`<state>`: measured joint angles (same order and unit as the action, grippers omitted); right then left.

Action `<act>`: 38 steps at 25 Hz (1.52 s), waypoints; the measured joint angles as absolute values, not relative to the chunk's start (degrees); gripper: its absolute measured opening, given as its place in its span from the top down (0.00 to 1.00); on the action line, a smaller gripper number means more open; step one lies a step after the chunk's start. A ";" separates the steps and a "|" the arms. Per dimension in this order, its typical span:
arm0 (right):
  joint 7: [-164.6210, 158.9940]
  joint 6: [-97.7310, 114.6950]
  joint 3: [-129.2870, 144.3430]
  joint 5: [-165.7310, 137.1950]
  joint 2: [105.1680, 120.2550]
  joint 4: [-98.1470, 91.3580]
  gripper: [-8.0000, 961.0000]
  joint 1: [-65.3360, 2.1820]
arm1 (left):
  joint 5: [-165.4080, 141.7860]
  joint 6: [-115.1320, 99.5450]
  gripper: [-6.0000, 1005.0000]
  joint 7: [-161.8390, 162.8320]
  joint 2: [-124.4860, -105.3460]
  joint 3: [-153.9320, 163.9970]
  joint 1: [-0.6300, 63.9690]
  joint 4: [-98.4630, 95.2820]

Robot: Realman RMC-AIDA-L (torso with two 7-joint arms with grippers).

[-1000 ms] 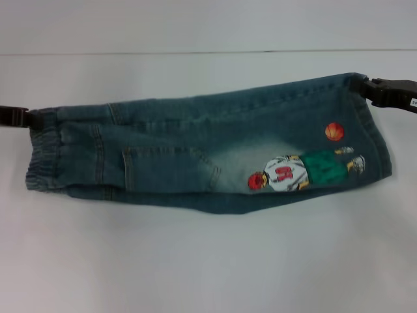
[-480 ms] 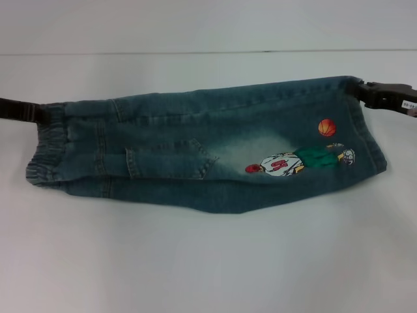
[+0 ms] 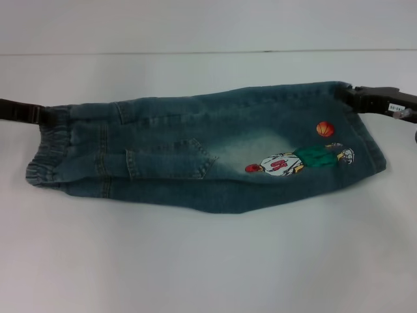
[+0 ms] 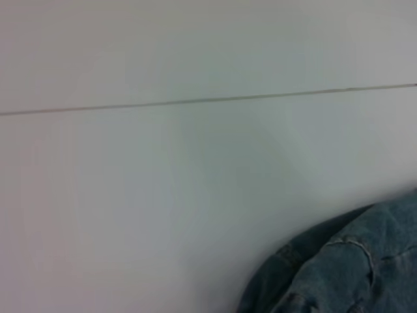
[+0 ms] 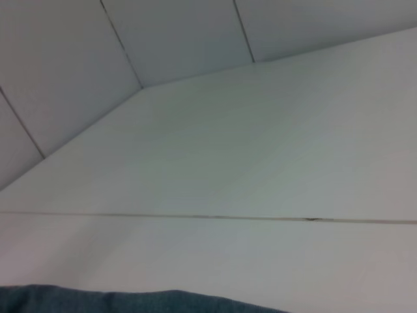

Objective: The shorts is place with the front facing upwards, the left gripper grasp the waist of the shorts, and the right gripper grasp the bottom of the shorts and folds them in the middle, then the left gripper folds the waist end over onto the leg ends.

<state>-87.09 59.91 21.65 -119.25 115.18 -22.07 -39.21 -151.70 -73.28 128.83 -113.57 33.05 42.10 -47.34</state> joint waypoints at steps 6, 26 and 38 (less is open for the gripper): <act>-87.87 58.56 22.15 -119.19 115.77 -22.10 0.84 -39.47 | -151.69 -72.80 0.82 128.84 -114.15 33.05 42.02 -47.49; -87.73 59.45 22.36 -118.42 115.83 -22.40 0.15 -38.98 | -155.41 -74.66 0.16 134.02 -112.75 32.99 42.17 -48.09; -94.33 86.66 25.12 -118.96 114.17 -32.44 0.04 -36.93 | -150.74 -90.86 0.13 131.84 -109.66 27.68 41.83 -51.94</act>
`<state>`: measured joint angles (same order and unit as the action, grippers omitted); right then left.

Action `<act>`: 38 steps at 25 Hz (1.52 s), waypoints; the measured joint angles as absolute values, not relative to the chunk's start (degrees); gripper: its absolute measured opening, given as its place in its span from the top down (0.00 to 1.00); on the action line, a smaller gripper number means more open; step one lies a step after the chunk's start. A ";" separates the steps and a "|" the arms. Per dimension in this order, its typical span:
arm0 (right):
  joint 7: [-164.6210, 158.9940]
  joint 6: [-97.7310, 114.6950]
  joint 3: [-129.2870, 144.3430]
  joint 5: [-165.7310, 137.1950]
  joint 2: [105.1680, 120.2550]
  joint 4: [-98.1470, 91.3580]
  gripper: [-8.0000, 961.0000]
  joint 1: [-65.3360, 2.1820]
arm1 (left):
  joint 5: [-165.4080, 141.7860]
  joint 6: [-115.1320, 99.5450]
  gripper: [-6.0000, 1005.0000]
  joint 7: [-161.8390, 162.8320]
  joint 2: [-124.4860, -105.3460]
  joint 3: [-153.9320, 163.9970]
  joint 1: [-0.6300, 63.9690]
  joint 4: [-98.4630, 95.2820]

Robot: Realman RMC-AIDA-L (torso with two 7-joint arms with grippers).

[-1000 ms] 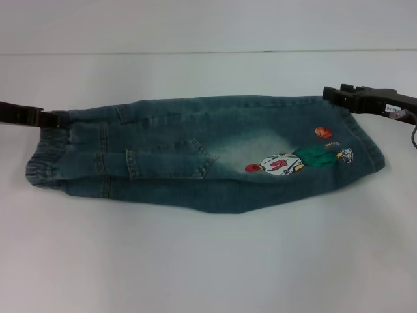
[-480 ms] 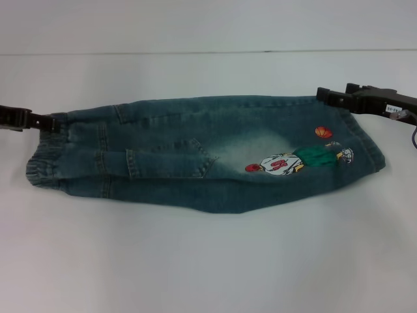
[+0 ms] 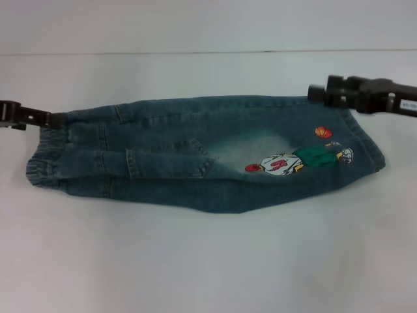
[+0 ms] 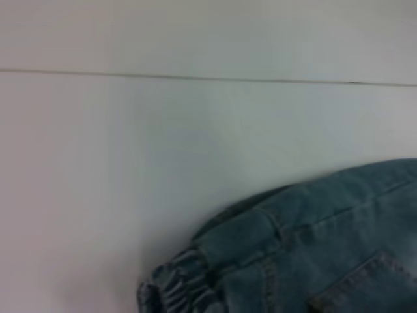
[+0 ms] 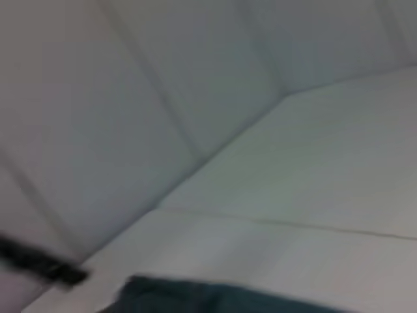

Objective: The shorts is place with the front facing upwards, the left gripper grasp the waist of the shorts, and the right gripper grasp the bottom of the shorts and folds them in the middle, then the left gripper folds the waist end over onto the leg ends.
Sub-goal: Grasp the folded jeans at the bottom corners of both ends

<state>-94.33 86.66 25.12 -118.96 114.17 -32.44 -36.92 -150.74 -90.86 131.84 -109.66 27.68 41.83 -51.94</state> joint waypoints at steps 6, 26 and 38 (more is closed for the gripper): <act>-94.42 99.32 33.96 -119.08 111.90 -36.44 0.04 -36.40 | -153.83 -91.85 0.14 130.81 -109.33 27.68 41.24 -51.64; -94.47 97.86 37.84 -119.09 112.14 -36.44 0.05 -37.21 | -157.79 -87.82 0.17 126.31 -110.89 28.49 39.58 -47.33; -94.63 97.77 39.13 -119.09 112.66 -36.30 0.04 -37.28 | -157.95 -84.20 0.32 126.08 -111.67 30.23 40.34 -45.49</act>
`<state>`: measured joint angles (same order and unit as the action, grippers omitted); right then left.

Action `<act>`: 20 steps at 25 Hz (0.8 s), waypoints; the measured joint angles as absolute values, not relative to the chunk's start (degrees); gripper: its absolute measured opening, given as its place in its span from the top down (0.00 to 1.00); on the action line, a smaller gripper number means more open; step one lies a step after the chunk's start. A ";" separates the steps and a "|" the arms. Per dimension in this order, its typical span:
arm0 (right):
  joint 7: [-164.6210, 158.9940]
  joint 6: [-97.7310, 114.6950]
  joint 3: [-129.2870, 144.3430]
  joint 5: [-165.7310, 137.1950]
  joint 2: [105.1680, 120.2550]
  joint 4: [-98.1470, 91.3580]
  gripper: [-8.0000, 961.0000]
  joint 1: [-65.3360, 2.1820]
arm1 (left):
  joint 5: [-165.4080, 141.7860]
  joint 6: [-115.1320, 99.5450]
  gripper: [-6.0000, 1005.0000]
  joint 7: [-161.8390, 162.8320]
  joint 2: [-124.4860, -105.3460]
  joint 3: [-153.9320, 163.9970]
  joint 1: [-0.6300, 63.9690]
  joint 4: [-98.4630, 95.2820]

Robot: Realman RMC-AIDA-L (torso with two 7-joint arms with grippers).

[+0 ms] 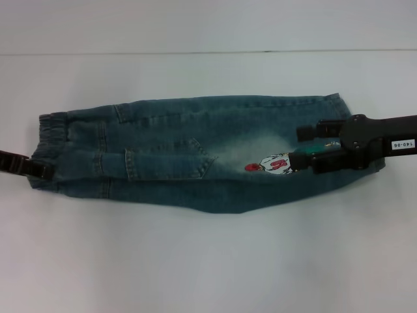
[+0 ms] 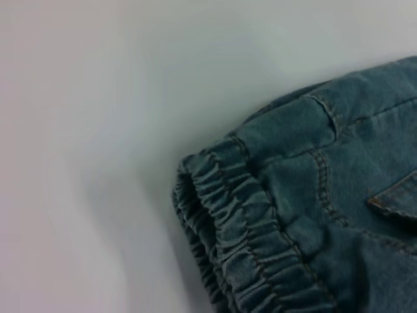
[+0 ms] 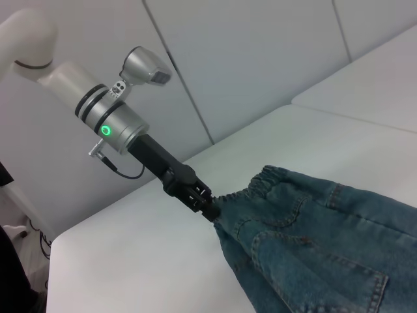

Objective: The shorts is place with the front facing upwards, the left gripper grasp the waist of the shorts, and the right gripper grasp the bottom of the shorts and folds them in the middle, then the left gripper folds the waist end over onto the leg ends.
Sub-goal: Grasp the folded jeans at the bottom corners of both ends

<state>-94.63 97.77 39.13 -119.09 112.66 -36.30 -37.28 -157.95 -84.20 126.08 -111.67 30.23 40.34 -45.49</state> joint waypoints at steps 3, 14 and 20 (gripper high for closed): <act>-94.64 97.44 39.07 -119.09 112.71 -36.30 0.04 -37.20 | -157.95 -84.35 0.45 125.98 -111.67 30.67 40.36 -45.40; -94.66 96.80 39.07 -119.09 112.74 -36.30 0.05 -37.05 | -157.46 -84.90 0.87 126.02 -111.92 30.90 40.03 -45.26; -94.52 96.47 39.19 -119.09 113.24 -36.22 0.05 -36.83 | -157.31 -86.28 0.95 126.13 -111.89 30.69 39.92 -45.79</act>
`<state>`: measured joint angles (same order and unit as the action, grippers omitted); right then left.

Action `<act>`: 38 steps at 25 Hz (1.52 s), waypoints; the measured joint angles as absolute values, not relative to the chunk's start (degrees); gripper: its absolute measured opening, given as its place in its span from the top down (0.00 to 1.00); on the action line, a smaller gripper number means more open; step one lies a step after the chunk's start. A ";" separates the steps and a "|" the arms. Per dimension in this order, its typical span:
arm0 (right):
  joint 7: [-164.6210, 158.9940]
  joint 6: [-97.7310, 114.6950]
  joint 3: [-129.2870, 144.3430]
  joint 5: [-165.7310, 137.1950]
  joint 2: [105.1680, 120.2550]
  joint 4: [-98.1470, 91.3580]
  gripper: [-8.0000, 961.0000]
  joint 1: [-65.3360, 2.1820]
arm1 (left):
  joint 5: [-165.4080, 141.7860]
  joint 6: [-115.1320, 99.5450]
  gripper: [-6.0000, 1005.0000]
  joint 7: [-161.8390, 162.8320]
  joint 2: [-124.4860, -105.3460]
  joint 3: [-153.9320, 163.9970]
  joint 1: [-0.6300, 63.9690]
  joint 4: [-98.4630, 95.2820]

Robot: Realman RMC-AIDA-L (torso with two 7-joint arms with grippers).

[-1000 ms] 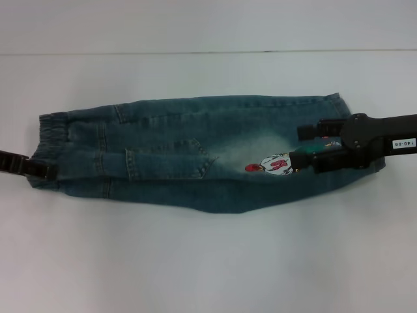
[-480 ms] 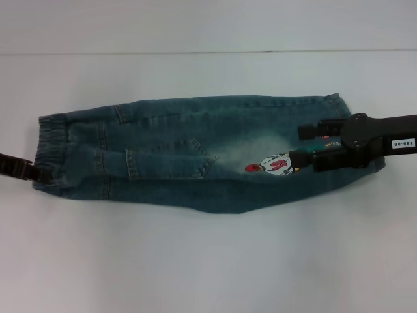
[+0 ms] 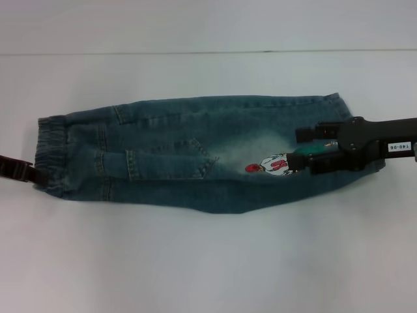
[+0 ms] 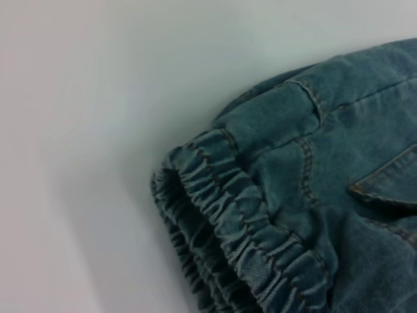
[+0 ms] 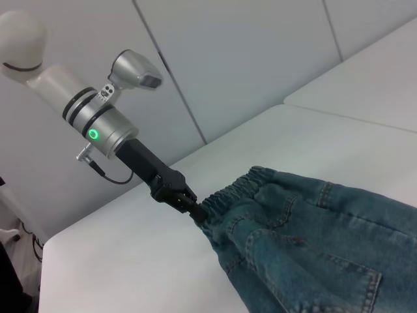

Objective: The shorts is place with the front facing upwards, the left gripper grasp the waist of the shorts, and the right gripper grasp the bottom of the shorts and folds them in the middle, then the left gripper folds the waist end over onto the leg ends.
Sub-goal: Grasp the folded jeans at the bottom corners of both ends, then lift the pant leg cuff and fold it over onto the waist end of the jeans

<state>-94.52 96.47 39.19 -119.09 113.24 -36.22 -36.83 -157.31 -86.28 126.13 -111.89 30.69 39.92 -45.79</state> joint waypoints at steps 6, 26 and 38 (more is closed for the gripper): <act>-94.27 95.96 39.64 -119.09 113.61 -36.21 0.05 -37.04 | -155.77 -90.23 0.96 125.94 -111.66 30.61 40.17 -50.24; -93.68 90.85 45.77 -119.09 115.66 -36.36 0.41 -37.78 | -142.12 -102.33 0.95 126.47 -109.80 30.63 45.87 -54.38; -84.50 73.47 42.57 -109.23 119.60 -26.93 0.89 -37.90 | -140.51 -103.52 0.95 126.86 -109.27 30.66 49.69 -54.36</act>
<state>-84.50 73.47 42.57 -109.23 119.60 -26.93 -37.90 -140.51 -103.52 126.86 -109.27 30.66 49.69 -54.36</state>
